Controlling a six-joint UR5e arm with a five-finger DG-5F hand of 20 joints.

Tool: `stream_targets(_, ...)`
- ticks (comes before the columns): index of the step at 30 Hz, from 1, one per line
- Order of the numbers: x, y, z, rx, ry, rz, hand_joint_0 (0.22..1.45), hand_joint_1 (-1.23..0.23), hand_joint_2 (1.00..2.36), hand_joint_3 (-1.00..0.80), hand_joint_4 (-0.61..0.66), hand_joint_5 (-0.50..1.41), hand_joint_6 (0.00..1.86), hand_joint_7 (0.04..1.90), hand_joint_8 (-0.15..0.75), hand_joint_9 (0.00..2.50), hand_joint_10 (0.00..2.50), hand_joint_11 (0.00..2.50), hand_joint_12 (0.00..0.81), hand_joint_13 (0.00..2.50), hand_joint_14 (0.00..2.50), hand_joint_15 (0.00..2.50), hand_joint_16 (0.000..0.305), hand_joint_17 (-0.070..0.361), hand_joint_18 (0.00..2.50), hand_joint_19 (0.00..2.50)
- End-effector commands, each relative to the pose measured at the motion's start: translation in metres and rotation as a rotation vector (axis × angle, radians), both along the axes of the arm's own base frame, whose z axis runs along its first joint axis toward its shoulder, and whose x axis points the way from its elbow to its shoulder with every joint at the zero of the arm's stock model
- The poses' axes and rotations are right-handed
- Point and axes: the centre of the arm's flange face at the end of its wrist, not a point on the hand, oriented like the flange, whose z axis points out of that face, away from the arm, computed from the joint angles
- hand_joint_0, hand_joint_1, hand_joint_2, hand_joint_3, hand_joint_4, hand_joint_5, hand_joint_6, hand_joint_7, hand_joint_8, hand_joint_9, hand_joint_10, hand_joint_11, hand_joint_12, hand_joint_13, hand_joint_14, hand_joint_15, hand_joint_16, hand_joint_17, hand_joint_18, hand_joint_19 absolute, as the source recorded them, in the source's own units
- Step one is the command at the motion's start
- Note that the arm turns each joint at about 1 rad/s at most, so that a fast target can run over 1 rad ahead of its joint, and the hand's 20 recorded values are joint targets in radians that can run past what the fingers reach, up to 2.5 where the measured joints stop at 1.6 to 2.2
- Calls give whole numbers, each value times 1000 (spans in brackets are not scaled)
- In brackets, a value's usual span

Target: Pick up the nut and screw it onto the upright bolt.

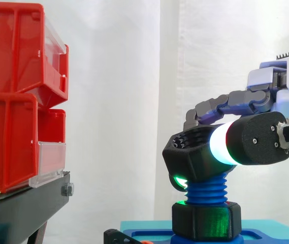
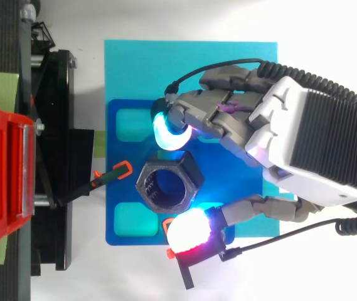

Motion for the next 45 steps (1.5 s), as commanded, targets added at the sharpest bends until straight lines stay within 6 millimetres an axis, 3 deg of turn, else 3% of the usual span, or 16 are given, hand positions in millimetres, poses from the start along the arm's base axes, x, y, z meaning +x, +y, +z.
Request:
stream_targets(1, 0, 0, 2, 0, -2, 3, 634, -637, 1000, -500, 263, -102, 500, 1338, 327, 979, 9, 293, 340, 850, 8, 206, 38, 86, 643, 312)
stream_targets(45, 3, -10, 26, 23, 11, 49, 633, -632, 1000, -500, 260, -98, 501, 1335, 328, 989, 10, 295, 339, 850, 8, 203, 38, 86, 643, 321)
